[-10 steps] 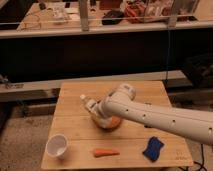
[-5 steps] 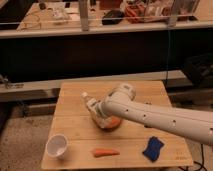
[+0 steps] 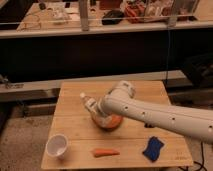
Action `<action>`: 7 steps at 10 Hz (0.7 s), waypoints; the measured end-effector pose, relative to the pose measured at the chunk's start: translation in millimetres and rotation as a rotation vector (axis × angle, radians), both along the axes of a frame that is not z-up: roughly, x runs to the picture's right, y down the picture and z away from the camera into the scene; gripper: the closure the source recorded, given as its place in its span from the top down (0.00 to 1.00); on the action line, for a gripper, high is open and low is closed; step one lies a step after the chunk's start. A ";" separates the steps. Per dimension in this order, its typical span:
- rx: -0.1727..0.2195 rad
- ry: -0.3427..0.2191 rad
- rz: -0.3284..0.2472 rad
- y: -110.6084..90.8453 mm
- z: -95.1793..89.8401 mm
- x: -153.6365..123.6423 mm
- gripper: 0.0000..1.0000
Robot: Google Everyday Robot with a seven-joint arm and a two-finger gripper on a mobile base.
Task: Stand the bottle upright
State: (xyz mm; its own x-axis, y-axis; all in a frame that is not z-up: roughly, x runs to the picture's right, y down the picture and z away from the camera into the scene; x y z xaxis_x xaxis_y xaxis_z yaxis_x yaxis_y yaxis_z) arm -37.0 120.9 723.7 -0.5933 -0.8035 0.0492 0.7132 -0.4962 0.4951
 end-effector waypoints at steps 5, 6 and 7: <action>0.185 0.195 -0.033 -19.6 -41.4 40.1 0.00; 0.254 0.216 -0.022 -24.7 -54.7 63.7 0.00; 0.305 0.203 -0.011 -27.3 -64.6 88.5 0.00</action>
State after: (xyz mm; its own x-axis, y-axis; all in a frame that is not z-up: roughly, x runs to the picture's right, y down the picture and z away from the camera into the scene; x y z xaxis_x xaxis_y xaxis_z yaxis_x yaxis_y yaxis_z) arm 51.5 93.6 659.1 -0.6047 -0.7930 -0.0746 0.7754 -0.6075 0.1722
